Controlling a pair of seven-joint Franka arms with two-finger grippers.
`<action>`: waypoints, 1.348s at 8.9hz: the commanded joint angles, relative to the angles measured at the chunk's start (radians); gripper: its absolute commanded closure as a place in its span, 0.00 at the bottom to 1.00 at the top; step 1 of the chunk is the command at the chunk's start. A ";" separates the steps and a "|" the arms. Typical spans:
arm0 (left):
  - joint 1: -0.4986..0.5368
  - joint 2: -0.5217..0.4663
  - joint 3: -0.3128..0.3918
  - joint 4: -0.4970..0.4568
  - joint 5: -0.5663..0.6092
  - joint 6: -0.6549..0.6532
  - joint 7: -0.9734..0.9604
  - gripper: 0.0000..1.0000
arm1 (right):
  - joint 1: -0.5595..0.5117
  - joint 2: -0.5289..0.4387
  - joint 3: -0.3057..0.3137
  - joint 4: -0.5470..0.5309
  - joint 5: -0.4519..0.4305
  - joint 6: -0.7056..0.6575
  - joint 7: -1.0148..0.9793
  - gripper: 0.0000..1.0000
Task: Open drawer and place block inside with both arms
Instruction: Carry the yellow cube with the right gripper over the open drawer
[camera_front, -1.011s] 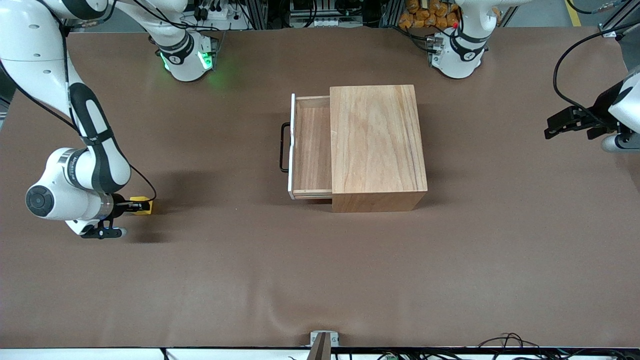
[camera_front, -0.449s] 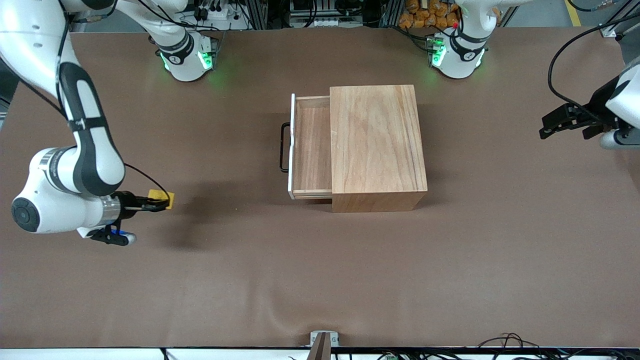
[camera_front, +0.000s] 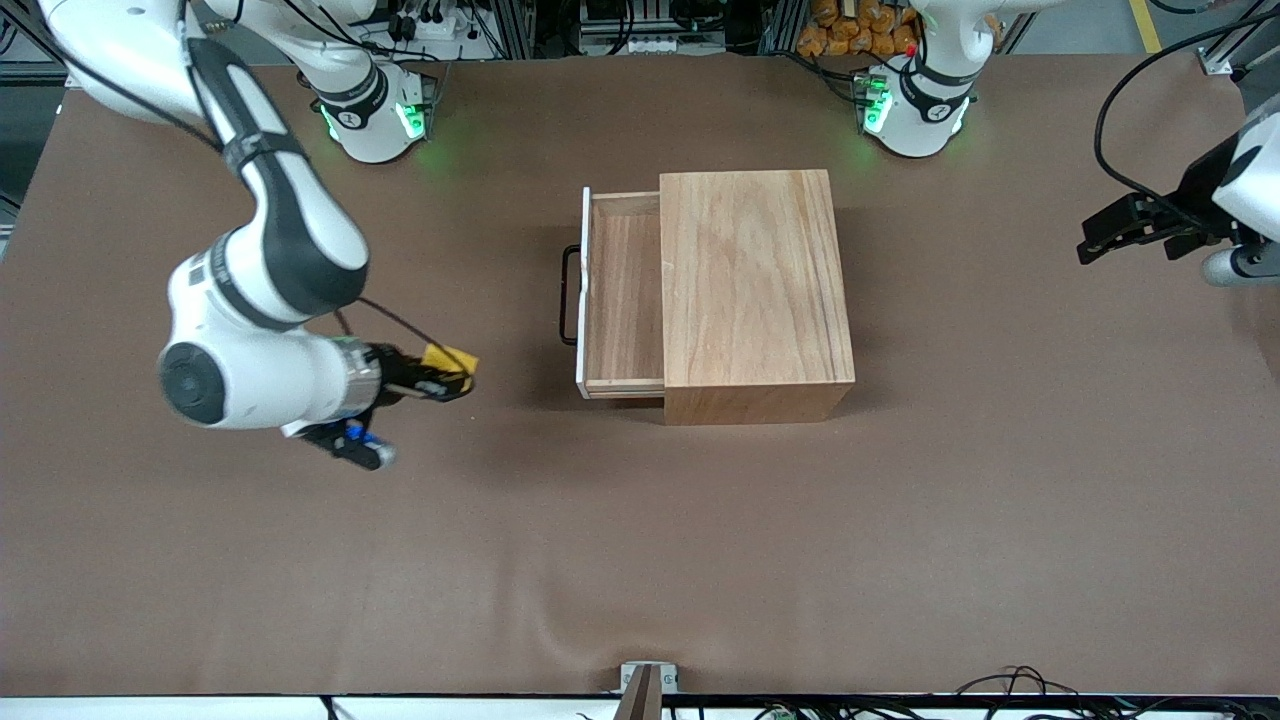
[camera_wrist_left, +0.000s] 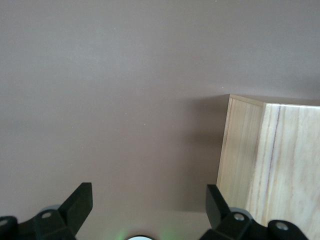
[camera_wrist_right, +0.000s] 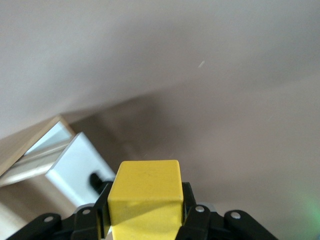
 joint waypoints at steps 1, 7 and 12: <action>0.006 -0.016 -0.063 0.011 0.044 0.001 -0.061 0.00 | 0.006 0.007 0.119 -0.001 -0.003 -0.007 0.160 1.00; 0.130 -0.055 -0.038 -0.005 -0.045 0.008 0.229 0.00 | 0.207 0.018 0.113 -0.150 -0.081 0.219 0.316 1.00; 0.132 -0.079 -0.057 -0.035 -0.051 0.005 0.222 0.00 | 0.208 0.030 0.113 -0.129 -0.075 0.245 0.386 0.00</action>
